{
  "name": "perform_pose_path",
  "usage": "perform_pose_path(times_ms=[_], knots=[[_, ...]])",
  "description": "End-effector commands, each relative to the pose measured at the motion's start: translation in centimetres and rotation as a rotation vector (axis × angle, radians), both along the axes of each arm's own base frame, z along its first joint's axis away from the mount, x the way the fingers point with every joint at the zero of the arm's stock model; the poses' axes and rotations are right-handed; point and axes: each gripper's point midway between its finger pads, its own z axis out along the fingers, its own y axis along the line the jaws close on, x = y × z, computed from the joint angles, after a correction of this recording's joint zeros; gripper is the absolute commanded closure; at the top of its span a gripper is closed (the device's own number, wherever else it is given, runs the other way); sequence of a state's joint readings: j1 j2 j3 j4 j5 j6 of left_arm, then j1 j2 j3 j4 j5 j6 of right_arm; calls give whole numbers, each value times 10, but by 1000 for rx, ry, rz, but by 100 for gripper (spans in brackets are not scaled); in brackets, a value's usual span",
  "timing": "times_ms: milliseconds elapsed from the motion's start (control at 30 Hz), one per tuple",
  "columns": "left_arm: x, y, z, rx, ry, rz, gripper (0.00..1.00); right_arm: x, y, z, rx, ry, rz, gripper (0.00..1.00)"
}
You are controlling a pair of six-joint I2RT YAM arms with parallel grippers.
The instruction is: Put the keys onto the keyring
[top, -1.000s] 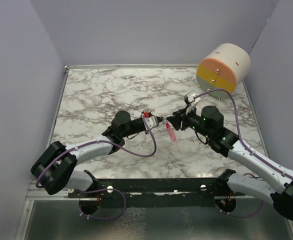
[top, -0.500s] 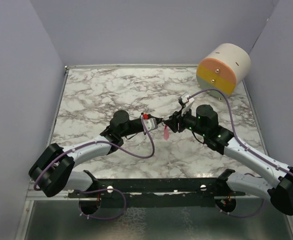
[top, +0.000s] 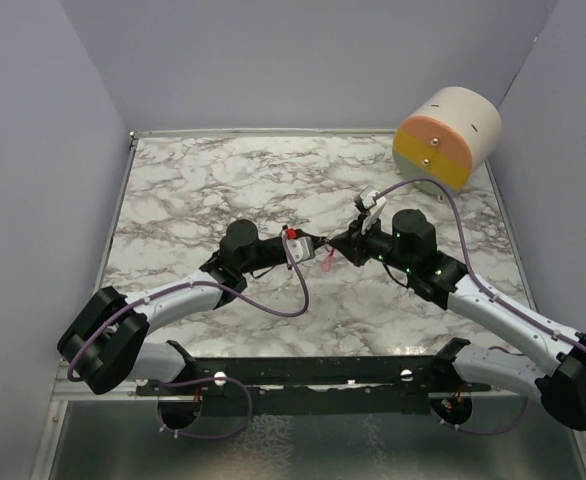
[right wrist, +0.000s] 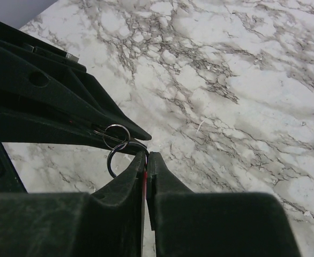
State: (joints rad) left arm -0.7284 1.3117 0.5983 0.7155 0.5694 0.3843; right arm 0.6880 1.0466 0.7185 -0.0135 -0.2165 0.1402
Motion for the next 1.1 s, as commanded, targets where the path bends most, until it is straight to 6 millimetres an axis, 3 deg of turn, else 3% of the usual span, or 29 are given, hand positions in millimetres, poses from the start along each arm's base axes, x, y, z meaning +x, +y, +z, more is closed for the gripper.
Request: perform_pose_path(times_ms=[0, 400, 1067], knots=[[-4, -5, 26, -39, -61, -44, 100, 0, 5, 16, 30, -34, 16, 98], [6, -3, 21, -17, -88, 7, 100, 8, 3, 33, 224, 47, -119, 99], [13, -5, 11, 26, -163, 56, 100, 31, -9, 39, 375, 117, -324, 99]])
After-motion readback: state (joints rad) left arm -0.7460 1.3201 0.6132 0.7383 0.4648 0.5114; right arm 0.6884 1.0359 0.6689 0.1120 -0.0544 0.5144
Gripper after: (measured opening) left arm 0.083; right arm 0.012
